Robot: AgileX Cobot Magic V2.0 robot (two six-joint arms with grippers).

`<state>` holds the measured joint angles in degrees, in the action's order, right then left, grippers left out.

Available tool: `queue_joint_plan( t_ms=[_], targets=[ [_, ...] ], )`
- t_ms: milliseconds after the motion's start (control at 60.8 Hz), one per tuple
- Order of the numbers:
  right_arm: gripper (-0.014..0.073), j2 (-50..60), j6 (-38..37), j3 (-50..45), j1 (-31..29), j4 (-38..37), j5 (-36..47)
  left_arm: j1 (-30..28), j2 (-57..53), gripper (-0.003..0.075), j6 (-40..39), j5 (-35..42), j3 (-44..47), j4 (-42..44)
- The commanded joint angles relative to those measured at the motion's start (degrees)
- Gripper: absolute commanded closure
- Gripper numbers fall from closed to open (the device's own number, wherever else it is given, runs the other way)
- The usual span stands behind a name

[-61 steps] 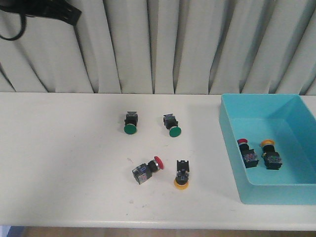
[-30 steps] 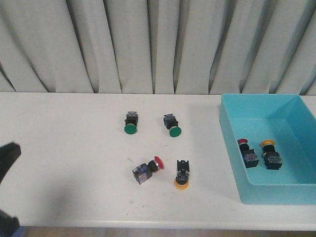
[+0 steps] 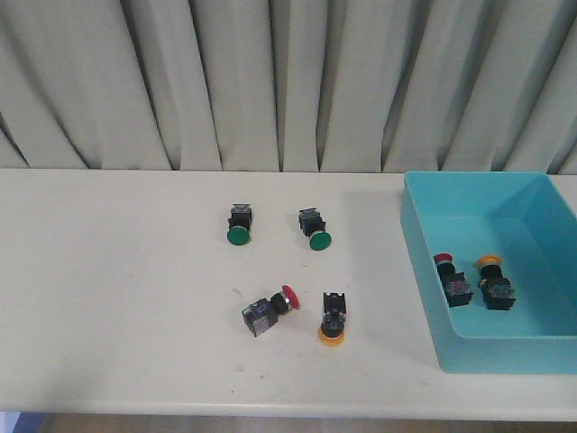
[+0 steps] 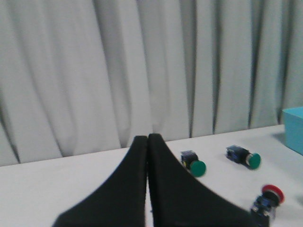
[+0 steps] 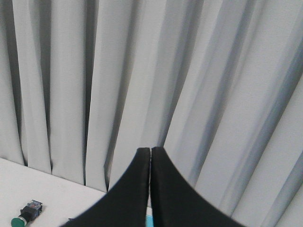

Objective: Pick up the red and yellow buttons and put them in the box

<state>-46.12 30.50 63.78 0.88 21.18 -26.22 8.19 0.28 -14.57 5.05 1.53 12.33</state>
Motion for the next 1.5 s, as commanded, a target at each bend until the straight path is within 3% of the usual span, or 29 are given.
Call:
queue_joint_plan(
  t_ms=[0, 181, 724, 1480],
  targets=[
    [0.0596, 0.1, 0.1, 1.4, 0.0, 0.3, 4.1, -5.2, -2.0, 0.0726, -2.1, 2.4, 2.7, -0.7],
    [0.0596, 0.1, 0.1, 1.4, 0.0, 0.3, 4.0, -11.0, -1.9, 0.0726, -2.8, 2.5, 2.8, -0.7],
    [0.0596, 0.1, 0.1, 1.4, 0.0, 0.3, 4.0, -11.1, -1.9, 0.0726, 3.3, -1.8, 2.8, -3.8],
    [0.0596, 0.1, 0.1, 1.4, 0.0, 0.3, 4.0, -11.1, -1.8, 0.0726, 2.7, -1.8, 2.7, -3.7]
  ],
)
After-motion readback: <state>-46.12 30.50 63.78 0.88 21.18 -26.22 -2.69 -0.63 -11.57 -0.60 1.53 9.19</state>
